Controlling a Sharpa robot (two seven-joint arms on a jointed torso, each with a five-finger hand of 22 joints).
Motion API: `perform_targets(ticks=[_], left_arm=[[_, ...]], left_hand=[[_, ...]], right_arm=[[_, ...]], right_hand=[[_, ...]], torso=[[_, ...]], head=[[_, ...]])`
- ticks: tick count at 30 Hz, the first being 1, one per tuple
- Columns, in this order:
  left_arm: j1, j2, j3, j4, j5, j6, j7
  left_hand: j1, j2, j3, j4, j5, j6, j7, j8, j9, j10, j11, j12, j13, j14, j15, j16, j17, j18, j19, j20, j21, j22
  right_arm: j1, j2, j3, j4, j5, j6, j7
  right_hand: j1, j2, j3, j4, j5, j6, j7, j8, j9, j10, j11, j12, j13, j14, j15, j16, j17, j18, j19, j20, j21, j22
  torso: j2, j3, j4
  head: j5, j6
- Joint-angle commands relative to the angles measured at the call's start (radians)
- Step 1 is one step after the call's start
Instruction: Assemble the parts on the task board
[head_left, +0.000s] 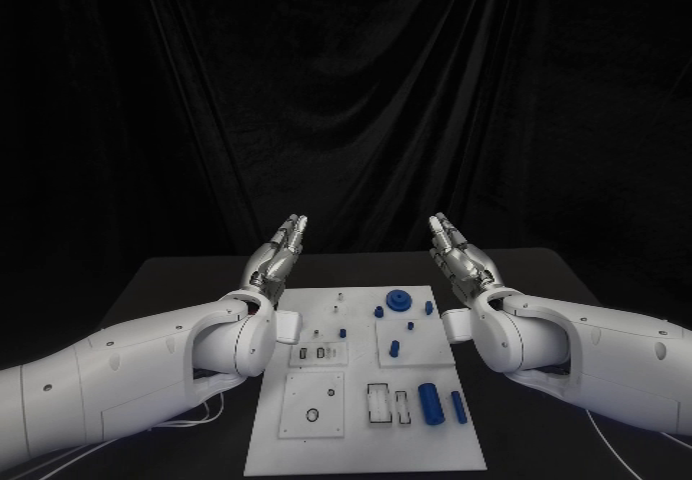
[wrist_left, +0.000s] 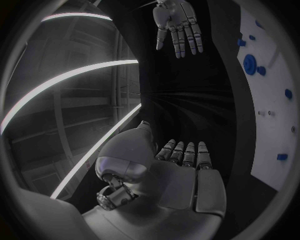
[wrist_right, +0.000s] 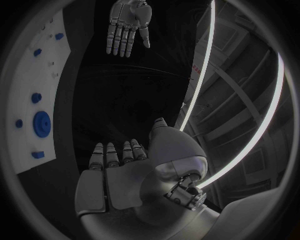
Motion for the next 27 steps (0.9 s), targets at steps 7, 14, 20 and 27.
perform_targets(ticks=[7,14,20,27], left_arm=[[0.074,0.027,-0.064,-0.038,0.094,0.441,0.062],[0.111,0.041,-0.101,-0.058,0.124,0.595,0.077],[0.123,0.045,-0.111,-0.064,0.134,0.641,0.082],[0.121,0.002,-0.112,-0.159,-0.091,0.679,0.134]], left_hand=[[0.056,0.011,-0.008,0.017,0.011,-0.003,-0.036,0.004,-0.001,0.0,-0.007,-0.007,-0.001,0.001,-0.044,-0.004,-0.001,0.029,-0.001,0.026,-0.004,-0.002],[0.09,0.008,-0.006,0.016,0.04,0.019,-0.019,0.009,0.003,0.0,-0.007,-0.007,-0.001,0.001,0.001,-0.004,-0.001,0.041,-0.001,0.084,-0.004,-0.002],[0.149,0.008,-0.002,0.016,0.09,0.047,0.0,0.013,0.007,0.0,0.056,-0.007,-0.001,0.001,0.079,-0.004,-0.001,0.047,-0.001,0.182,-0.004,-0.002],[0.189,0.007,-0.014,0.016,0.109,0.093,0.026,0.021,0.013,0.0,0.079,-0.007,-0.001,0.001,0.089,-0.004,-0.001,0.048,-0.001,0.202,-0.004,-0.002]], right_arm=[[0.075,-0.012,-0.079,-0.026,0.164,0.413,-0.115],[0.102,-0.016,-0.11,-0.035,0.202,0.509,-0.139],[0.104,-0.017,-0.113,-0.036,0.205,0.518,-0.141],[0.122,-0.095,-0.113,-0.018,0.049,0.47,-0.108]], right_hand=[[0.055,0.005,-0.018,0.01,0.009,0.009,0.008,0.006,0.002,-0.001,0.009,-0.005,-0.002,0.0,-0.091,-0.004,-0.001,0.02,-0.001,0.005,-0.006,-0.002],[0.065,0.004,-0.018,0.01,0.007,0.016,0.039,0.008,0.004,-0.001,0.04,-0.005,-0.002,0.0,-0.036,-0.004,-0.001,0.019,-0.001,0.058,-0.006,-0.002],[0.102,0.002,-0.016,0.009,0.025,0.053,0.097,0.022,0.011,0.0,0.098,-0.001,0.0,0.0,0.055,-0.004,-0.001,0.021,0.09,0.167,0.06,0.04],[0.244,-0.031,0.004,-0.016,0.221,0.306,0.257,0.158,0.058,0.173,0.258,0.23,0.071,0.46,0.214,0.333,0.141,0.027,0.649,0.294,0.352,0.169]], torso=[[0.001,-0.0005,0.0002],[0.001,-0.0005,0.0002],[0.001,-0.0005,0.0002],[0.029,-0.0054,0.012]], head=[[0.0,0.0],[0.0,0.0],[0.0,0.0],[-0.012,-0.113]])
